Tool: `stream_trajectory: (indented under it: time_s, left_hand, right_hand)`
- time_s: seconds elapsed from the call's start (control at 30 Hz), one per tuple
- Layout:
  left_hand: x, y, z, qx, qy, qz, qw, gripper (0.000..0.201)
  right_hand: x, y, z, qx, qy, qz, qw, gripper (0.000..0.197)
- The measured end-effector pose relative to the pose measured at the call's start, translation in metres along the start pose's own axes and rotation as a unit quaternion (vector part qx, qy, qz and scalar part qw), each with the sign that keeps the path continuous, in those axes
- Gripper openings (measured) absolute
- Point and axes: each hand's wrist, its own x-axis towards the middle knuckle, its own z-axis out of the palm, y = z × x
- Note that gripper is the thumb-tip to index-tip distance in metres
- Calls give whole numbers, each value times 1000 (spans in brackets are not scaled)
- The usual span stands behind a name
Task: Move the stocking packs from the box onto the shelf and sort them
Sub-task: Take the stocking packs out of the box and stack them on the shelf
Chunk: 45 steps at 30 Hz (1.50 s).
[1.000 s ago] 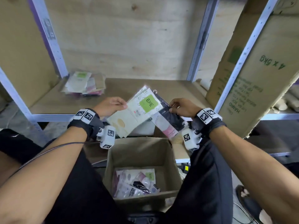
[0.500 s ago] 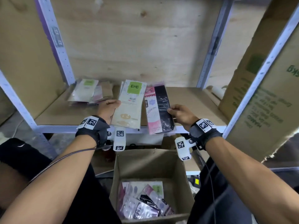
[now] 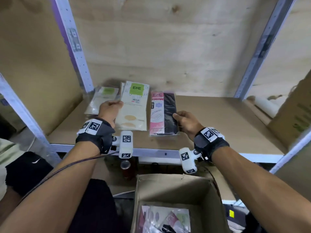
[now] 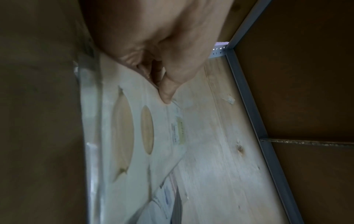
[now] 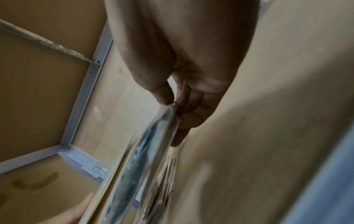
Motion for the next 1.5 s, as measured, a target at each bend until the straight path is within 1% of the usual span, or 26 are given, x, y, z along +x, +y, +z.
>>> stream_trajectory:
  time_s: [0.07, 0.17, 0.23, 0.3, 0.4, 0.43, 0.5, 0.57, 0.67, 0.77, 0.87, 0.9, 0.97, 1.0, 1.03, 1.07, 1.13, 1.17, 1.2, 1.27, 1.33, 1.43, 1.5]
  left_hand:
    - [17, 3, -8, 10, 10, 0, 1000, 4]
    - [43, 10, -23, 26, 14, 0, 1000, 18]
    - [58, 17, -35, 50, 34, 8, 998, 19]
    - [72, 24, -45, 82, 54, 13, 995, 19]
    - [97, 32, -62, 144, 78, 10, 986, 27]
    - [104, 33, -67, 169, 79, 10, 982, 26]
    - [120, 34, -77, 218, 73, 10, 973, 25]
    - [138, 32, -84, 246, 73, 1, 967, 35]
    - [158, 26, -88, 260, 72, -11, 963, 39]
    - [173, 14, -89, 256, 70, -17, 964, 41]
    - [184, 8, -86, 262, 88, -34, 960, 43]
    - [189, 8, -83, 264, 105, -39, 958, 44]
    - [194, 5, -78, 253, 141, -43, 956, 45]
    - [196, 4, -77, 236, 145, -45, 960, 45]
    - [199, 4, -77, 231, 127, -50, 963, 44]
    - [201, 2, -78, 261, 108, -50, 958, 42]
    - [200, 3, -78, 265, 93, -56, 958, 46]
    - [199, 4, -78, 296, 83, -37, 951, 49]
    - [198, 3, -79, 310, 79, -32, 947, 50]
    - [191, 7, -79, 310, 75, -23, 948, 48]
    - [179, 12, -81, 314, 76, -18, 946, 50]
    - [151, 22, -83, 344, 83, 4, 935, 45]
    - [125, 30, -82, 351, 96, 45, 930, 39]
  right_hand:
    - [17, -5, 15, 0, -9, 1, 1000, 17]
    - [40, -12, 38, 3, -22, 2, 1000, 10]
    - [54, -16, 53, 2, -32, 0, 999, 9]
    - [66, -20, 66, -3, -39, 1, 999, 13]
    - [86, -23, 90, -14, -57, 9, 998, 8]
    - [91, -24, 96, -19, -62, 11, 998, 10]
    - [105, -24, 111, -34, -75, 15, 996, 19]
    - [118, -23, 125, -50, -84, 20, 995, 25]
    - [134, -20, 141, -70, -80, 31, 994, 24]
    - [152, -14, 154, -103, -60, 18, 993, 24]
    - [166, -10, 165, -148, -43, 5, 988, 27]
    - [170, -9, 168, -161, -36, 3, 986, 30]
    - [178, -7, 173, -187, -13, -8, 982, 30]
    - [180, -6, 174, -200, -2, -10, 980, 29]
    - [182, -6, 175, -210, 7, -8, 978, 34]
    - [183, -5, 175, -219, 9, -5, 976, 41]
    - [182, -6, 174, -221, 0, -8, 975, 43]
    - [179, -7, 172, -215, -7, -10, 976, 41]
    - [177, -8, 169, -205, -15, -11, 979, 38]
    - [167, -13, 164, -189, -35, -9, 981, 35]
    - [156, -17, 157, -188, -53, -14, 981, 34]
    - [127, -23, 147, -184, -70, -9, 980, 13]
    - [104, -25, 136, -176, -84, -2, 981, 9]
